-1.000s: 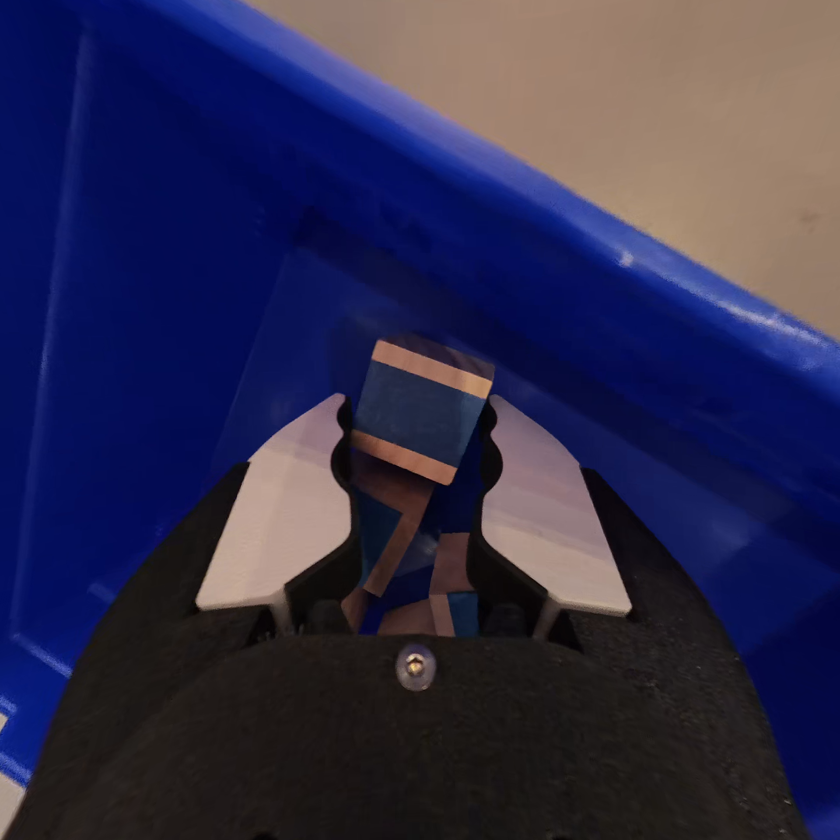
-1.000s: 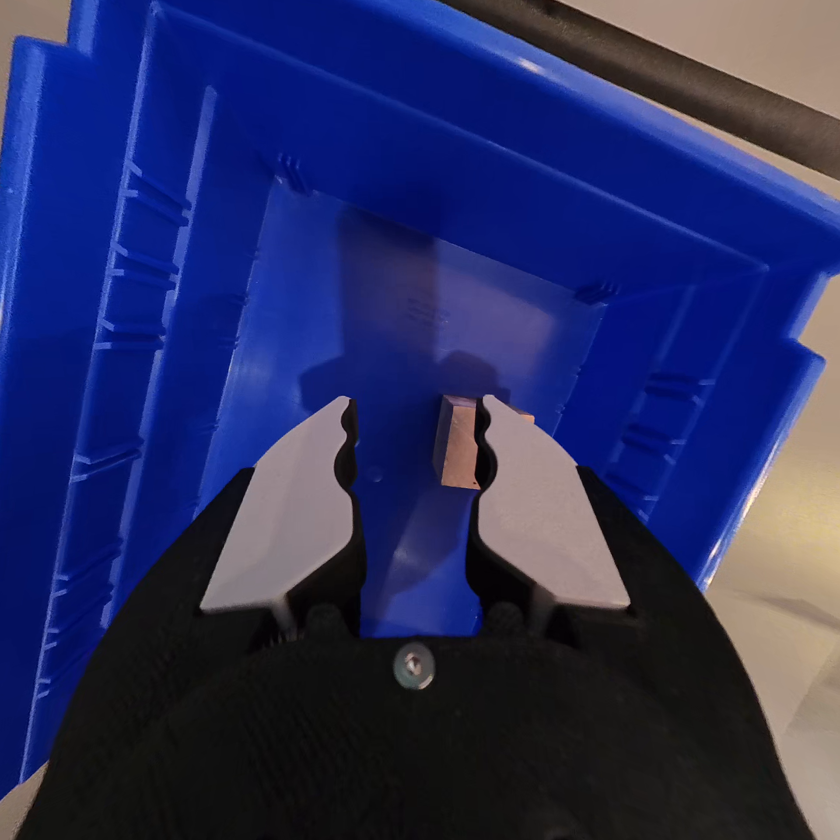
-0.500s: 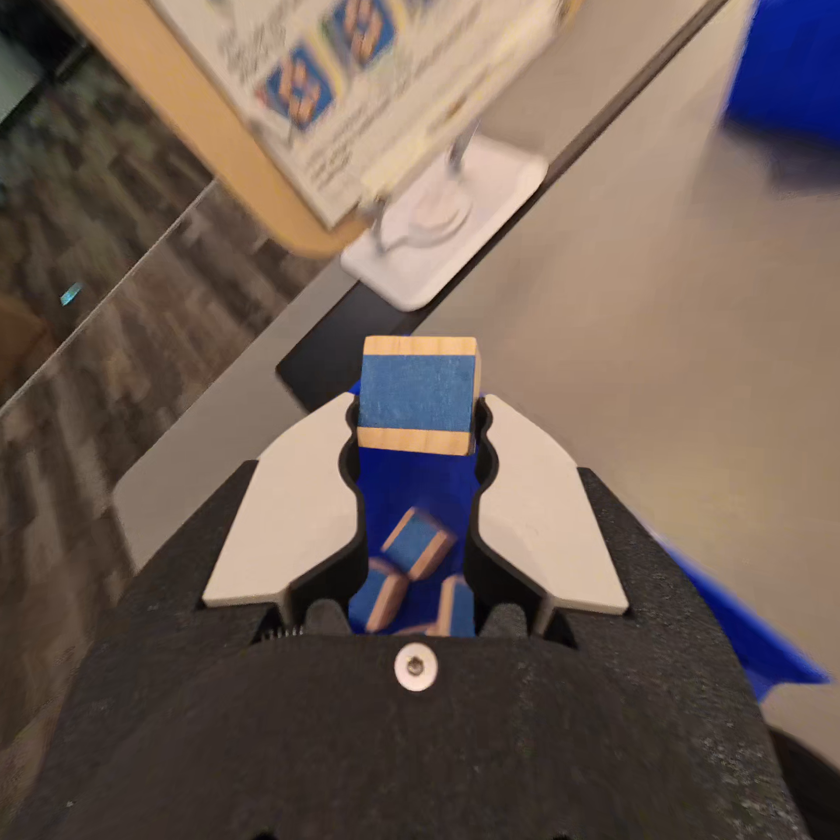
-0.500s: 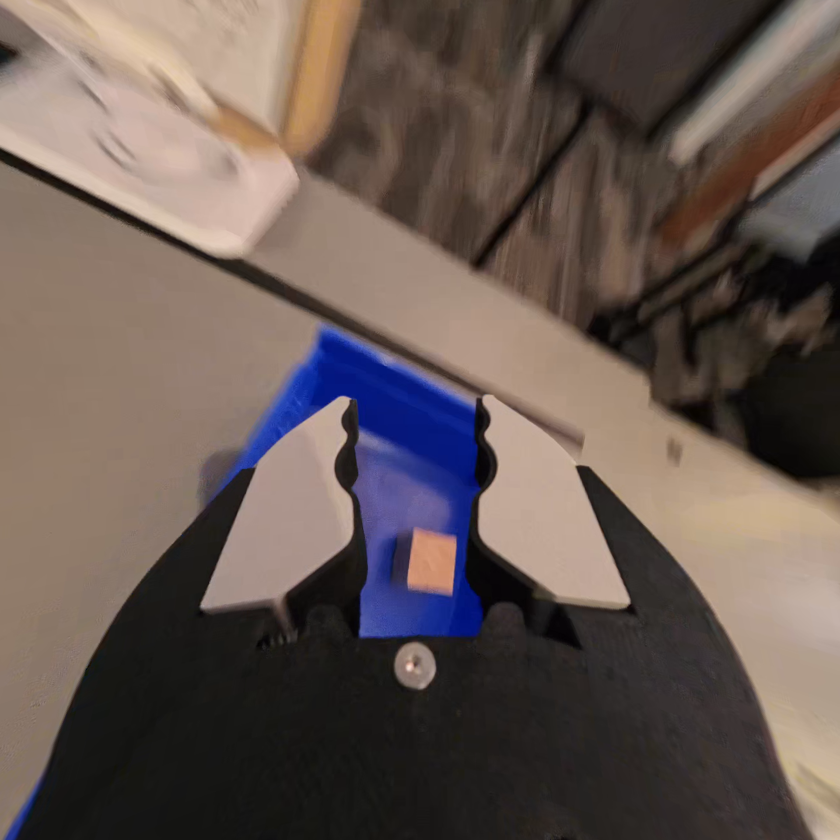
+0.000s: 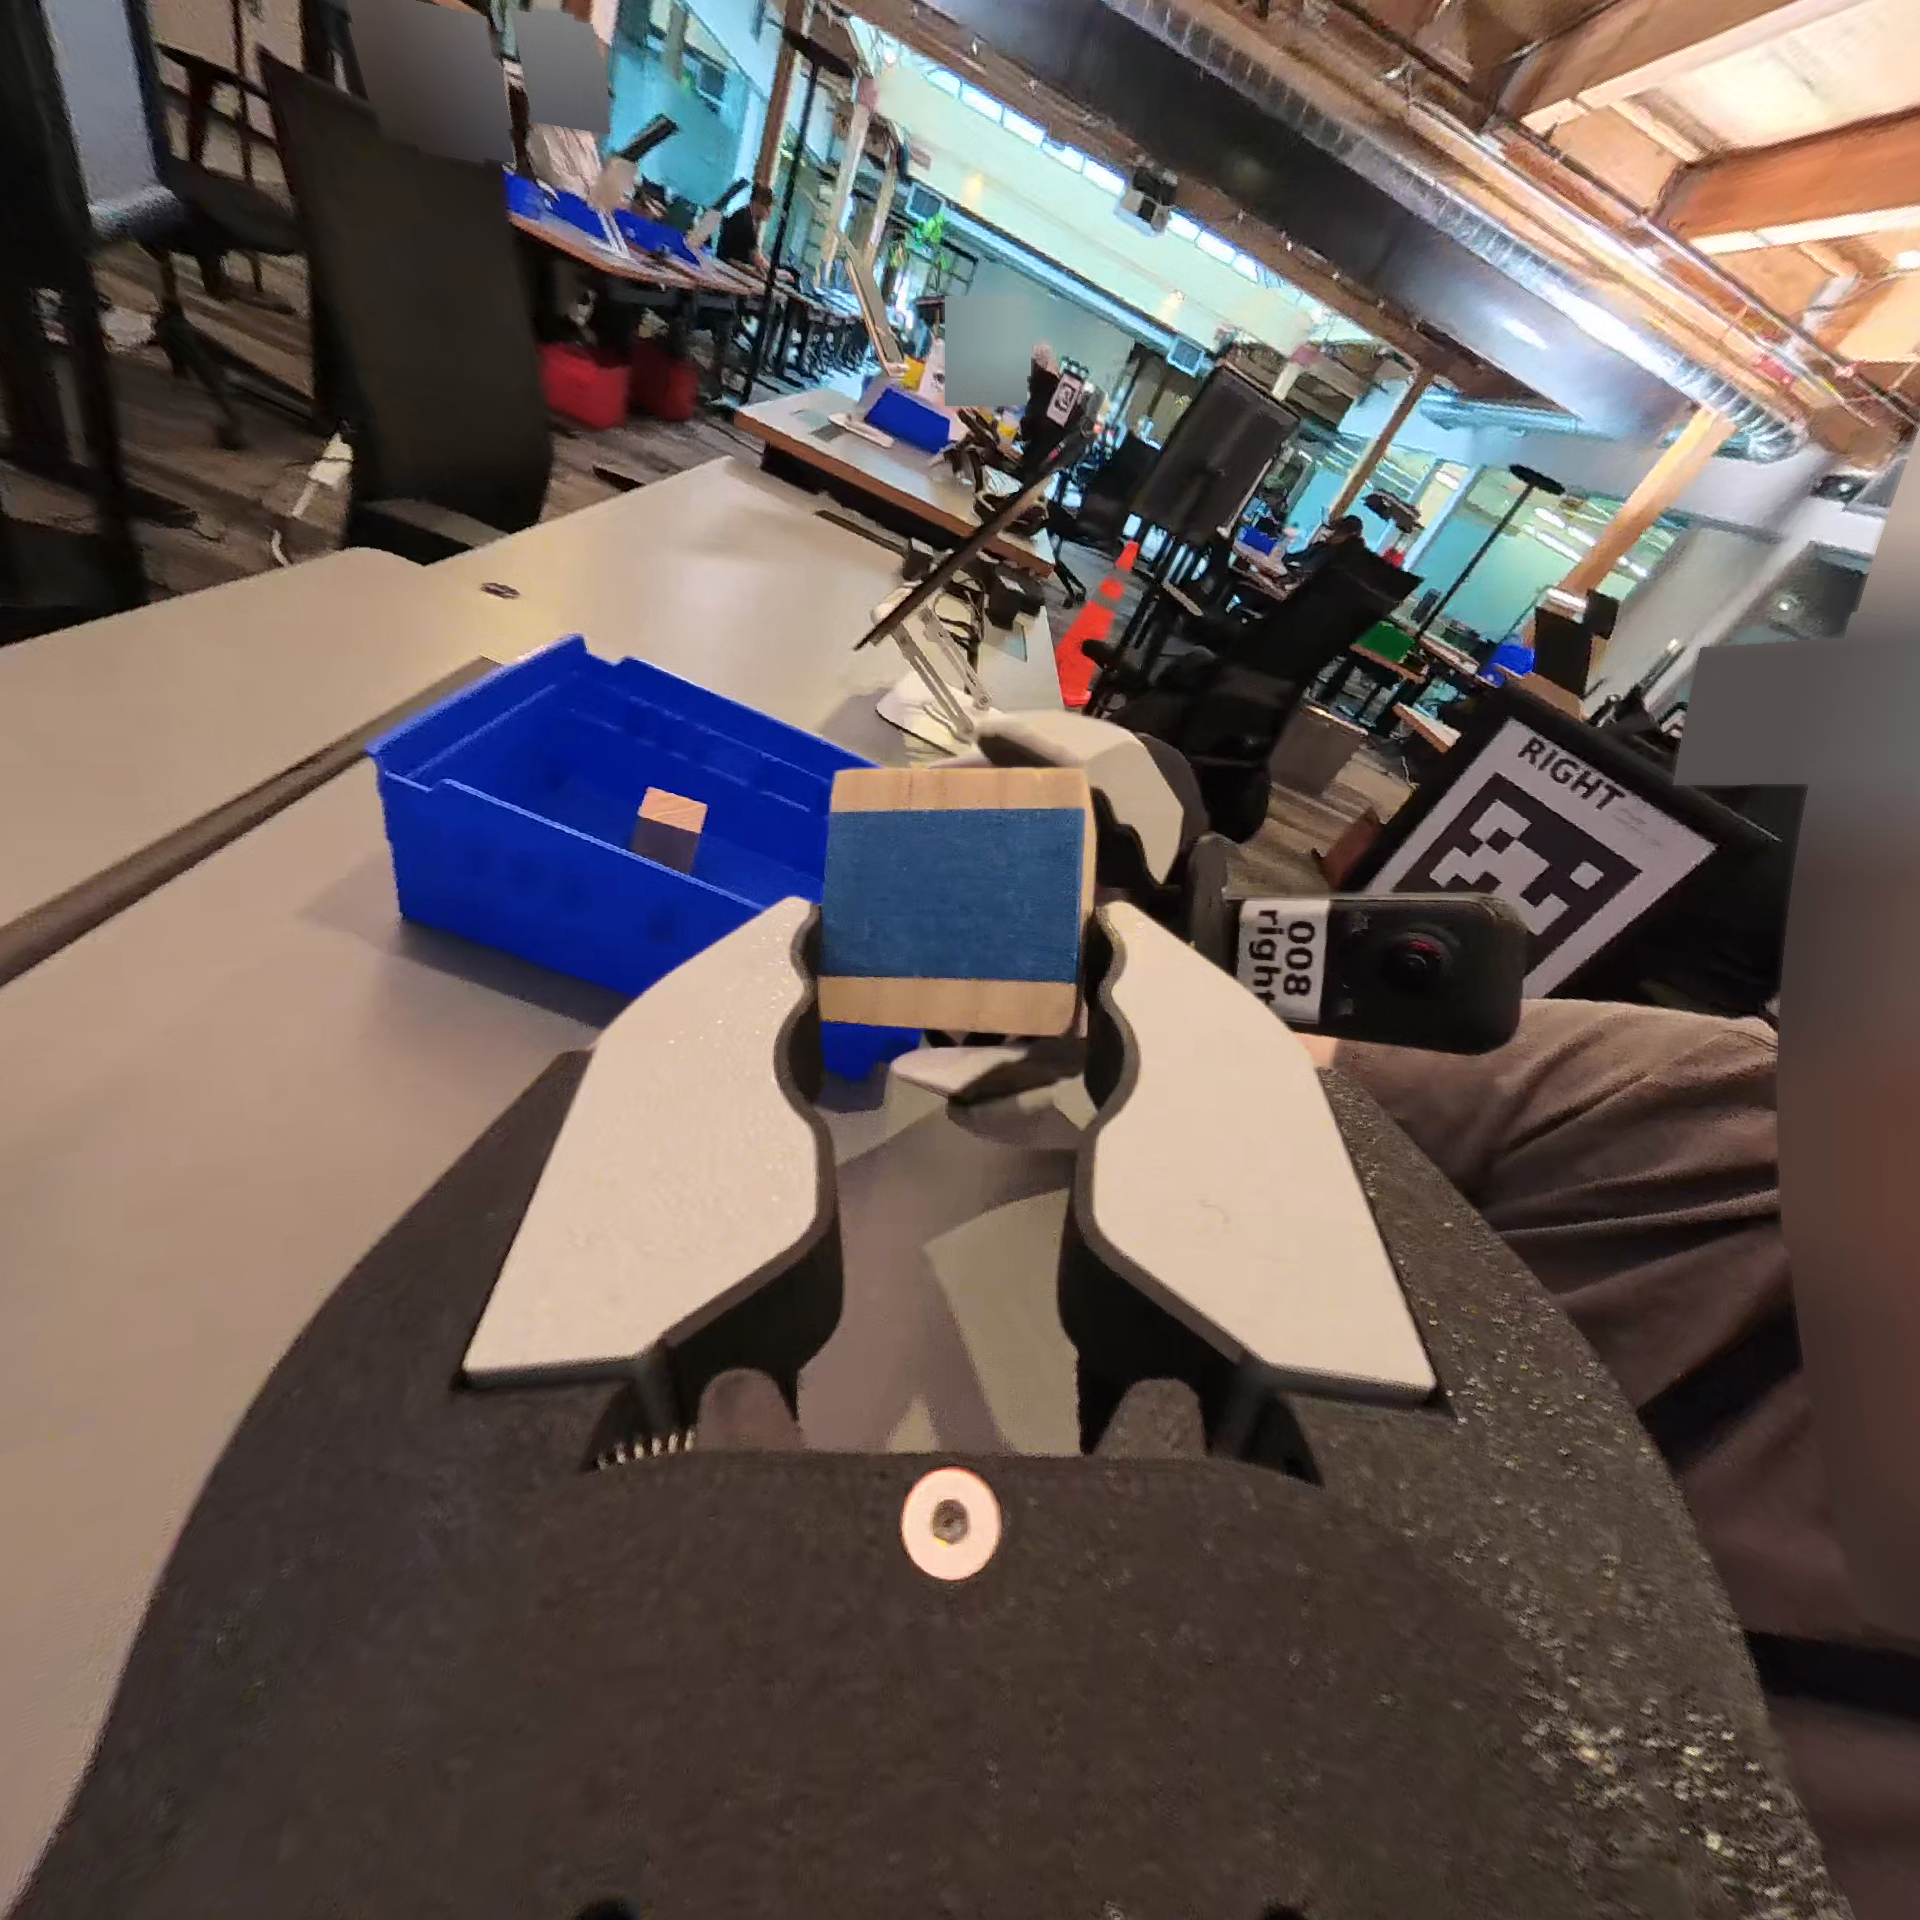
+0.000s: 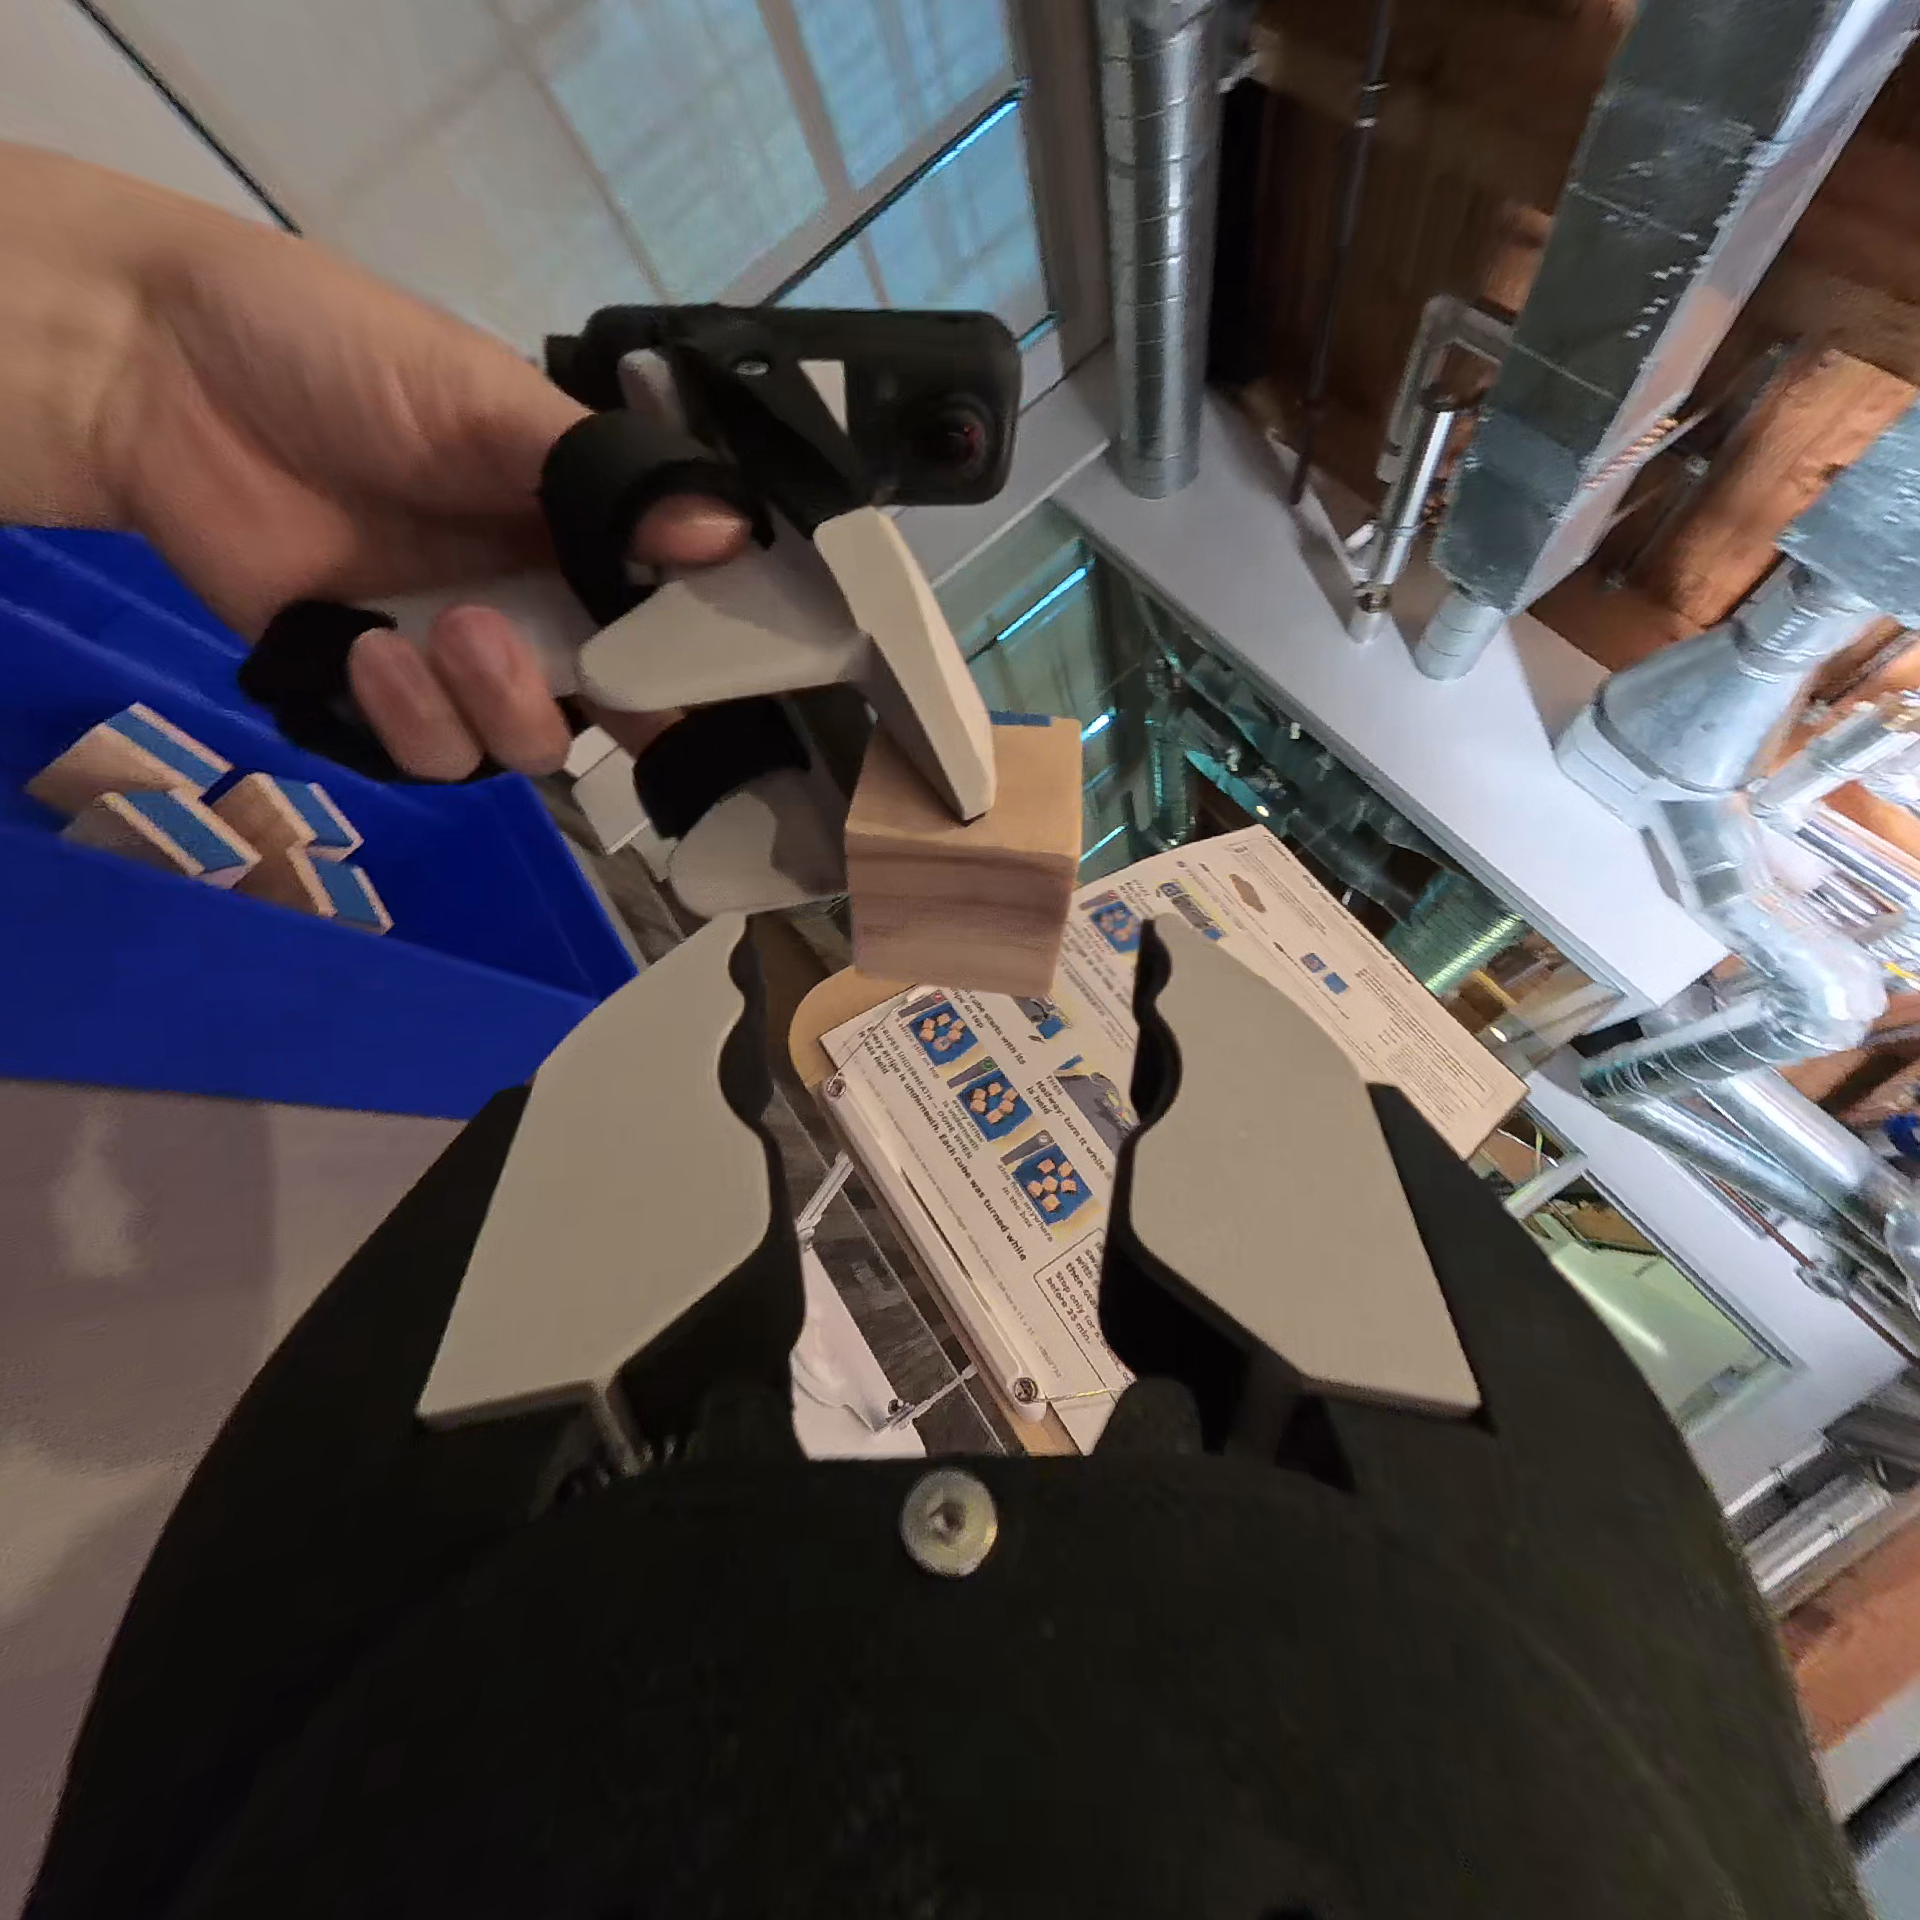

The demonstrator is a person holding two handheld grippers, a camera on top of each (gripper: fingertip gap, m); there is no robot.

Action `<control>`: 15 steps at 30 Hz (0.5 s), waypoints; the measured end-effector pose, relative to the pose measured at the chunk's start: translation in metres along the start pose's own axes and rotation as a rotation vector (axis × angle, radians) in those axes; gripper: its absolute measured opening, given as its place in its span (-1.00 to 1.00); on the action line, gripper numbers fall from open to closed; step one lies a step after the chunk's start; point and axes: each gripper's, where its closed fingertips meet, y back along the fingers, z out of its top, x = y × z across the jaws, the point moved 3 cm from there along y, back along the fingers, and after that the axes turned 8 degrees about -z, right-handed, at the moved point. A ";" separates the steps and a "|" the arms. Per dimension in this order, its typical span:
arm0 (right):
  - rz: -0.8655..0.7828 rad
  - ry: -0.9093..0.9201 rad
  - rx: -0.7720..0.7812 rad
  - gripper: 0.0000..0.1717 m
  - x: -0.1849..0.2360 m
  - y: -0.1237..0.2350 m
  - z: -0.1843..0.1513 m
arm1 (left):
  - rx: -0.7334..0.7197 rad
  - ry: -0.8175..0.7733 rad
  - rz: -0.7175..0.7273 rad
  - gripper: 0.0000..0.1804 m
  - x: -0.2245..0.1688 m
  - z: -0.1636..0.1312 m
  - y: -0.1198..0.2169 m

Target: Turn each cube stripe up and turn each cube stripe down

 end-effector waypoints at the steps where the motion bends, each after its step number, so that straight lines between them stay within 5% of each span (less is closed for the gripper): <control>1: -0.037 -0.020 0.003 -0.22 -0.003 0.000 -0.001 | 0.007 -0.007 -0.005 -0.48 -0.002 -0.001 -0.003; 11: -0.056 -0.046 0.008 -0.47 -0.002 0.002 -0.004 | 0.025 0.003 -0.069 -0.48 -0.004 -0.012 -0.023; 15: -0.099 -0.005 0.033 -0.47 -0.028 0.002 -0.003 | 0.008 -0.054 -0.015 -0.40 -0.006 0.000 -0.004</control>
